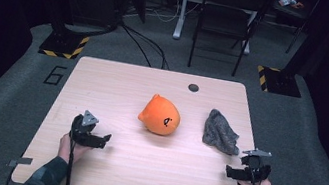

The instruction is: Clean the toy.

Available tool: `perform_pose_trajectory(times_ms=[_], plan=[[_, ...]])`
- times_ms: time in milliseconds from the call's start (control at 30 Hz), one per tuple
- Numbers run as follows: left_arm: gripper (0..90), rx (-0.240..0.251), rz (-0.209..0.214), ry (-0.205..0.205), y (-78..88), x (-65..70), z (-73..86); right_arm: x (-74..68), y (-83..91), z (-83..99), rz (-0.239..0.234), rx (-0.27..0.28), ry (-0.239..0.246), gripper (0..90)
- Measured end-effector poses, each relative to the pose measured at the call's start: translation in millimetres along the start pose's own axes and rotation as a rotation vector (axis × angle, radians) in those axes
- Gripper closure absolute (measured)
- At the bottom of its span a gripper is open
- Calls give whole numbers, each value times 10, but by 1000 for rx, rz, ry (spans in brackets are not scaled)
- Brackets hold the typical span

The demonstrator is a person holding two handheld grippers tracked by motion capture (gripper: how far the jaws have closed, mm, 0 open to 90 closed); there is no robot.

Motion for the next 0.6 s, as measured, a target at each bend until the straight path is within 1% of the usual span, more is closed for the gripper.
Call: perform_pose_trajectory(times_ms=[33, 67, 100, 133, 200, 267, 300, 333, 367, 400, 433, 467, 500, 533, 567, 600], plan=[[74, 0, 0, 0, 0, 0, 0, 0, 0, 0, 0, 0, 0, 0], [74, -10, 3, 0, 2, -20, 31, -9, -16, 34, 2, -15, 7, 0], [70, -17, 6, 19, 5, -31, 56, -12, -35, 64, 10, -25, 17, 0], [66, -28, 16, 32, 17, -64, 88, -14, -45, 90, 10, -28, 14, 0], [65, -31, 8, 37, 1, -87, 107, -17, -47, 88, 13, -22, 16, 0], [64, -42, 3, 31, -14, -103, 120, -10, -55, 85, 4, -17, 20, 0], [63, -42, 3, 31, -14, -103, 120, -13, -60, 85, 2, -10, 11, 0], [60, -65, 10, 20, -35, -103, 137, 1, -64, 85, -3, -5, 24, 0], [57, -65, 10, 20, -35, -103, 137, 1, -64, 85, -3, -5, 24, 0], [53, -69, 3, 18, -72, -101, 153, 6, -65, 93, -11, -3, 19, 0], [50, -74, 1, 15, -83, -102, 162, 2, -62, 97, -14, -10, 4, 0], [47, -87, 7, 15, -93, -96, 171, 9, -66, 93, -16, -7, 14, 0], [42, -87, 7, 15, -93, -96, 171, 9, -66, 93, -16, -7, 14, 0], [34, -99, 22, 9, -109, -94, 183, -1, -60, 91, -11, -11, 22, 0], [33, -99, 22, 9, -109, -94, 183, -1, -60, 91, -11, -11, 22, 0], [31, -95, 17, 15, -113, -91, 180, -2, -60, 94, -15, -17, 11, 0]])
Point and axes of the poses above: each handheld gripper's, and its own axes: y roughly backward along the jaws, z roughly out of its underside, x roughly to its right, the point moved 6 cm from there along -y, roughly forward along the jaws, and after that the axes turned 2 degrees about x, right-handed, at the moved point
